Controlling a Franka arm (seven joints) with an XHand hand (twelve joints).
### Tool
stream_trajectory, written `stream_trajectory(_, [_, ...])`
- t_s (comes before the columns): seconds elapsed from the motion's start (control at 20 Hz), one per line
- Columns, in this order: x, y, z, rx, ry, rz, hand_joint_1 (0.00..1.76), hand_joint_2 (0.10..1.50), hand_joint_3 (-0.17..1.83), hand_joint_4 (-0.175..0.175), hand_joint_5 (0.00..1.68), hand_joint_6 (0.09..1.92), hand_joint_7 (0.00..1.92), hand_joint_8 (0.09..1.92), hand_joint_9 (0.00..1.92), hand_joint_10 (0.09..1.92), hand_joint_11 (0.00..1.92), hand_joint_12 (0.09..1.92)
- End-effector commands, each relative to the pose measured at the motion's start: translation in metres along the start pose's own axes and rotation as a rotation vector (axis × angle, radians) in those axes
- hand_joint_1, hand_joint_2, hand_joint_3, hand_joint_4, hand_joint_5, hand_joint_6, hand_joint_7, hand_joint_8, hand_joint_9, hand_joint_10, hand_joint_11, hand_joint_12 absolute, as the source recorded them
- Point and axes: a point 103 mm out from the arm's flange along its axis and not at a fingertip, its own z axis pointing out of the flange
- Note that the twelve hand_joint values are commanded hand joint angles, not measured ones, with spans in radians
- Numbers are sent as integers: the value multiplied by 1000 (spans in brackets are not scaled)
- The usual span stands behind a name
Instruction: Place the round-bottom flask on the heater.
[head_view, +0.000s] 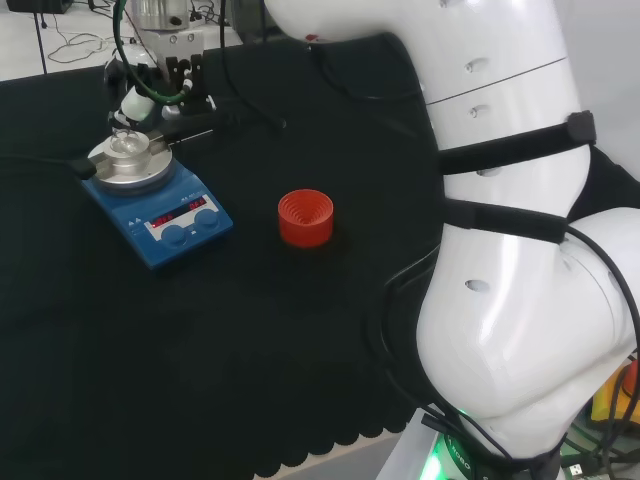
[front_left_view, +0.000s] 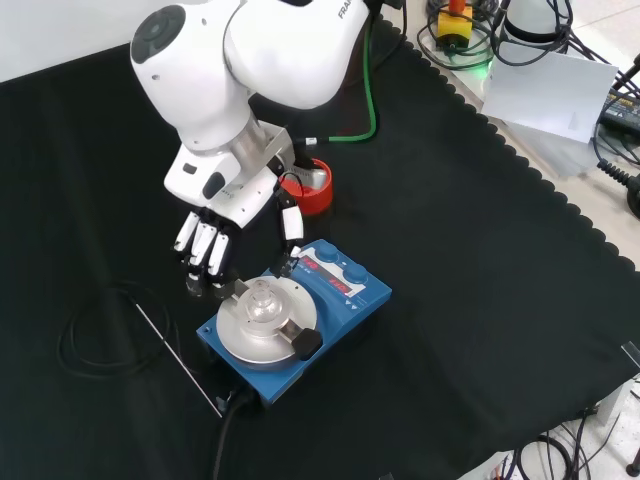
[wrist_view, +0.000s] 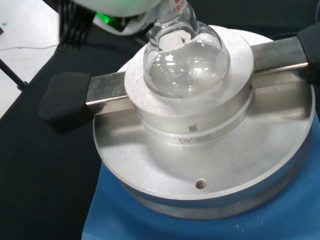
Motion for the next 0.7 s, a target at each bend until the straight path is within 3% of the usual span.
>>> stream_trajectory(0.05, [-1,-22,-18,-44,17,17,893,641,592,-41,528,704,239,624,556,587,260,1342])
stream_trajectory(0.7, [0,-126,-44,-120,28,102,874,646,587,-40,525,642,230,630,541,613,247,1352])
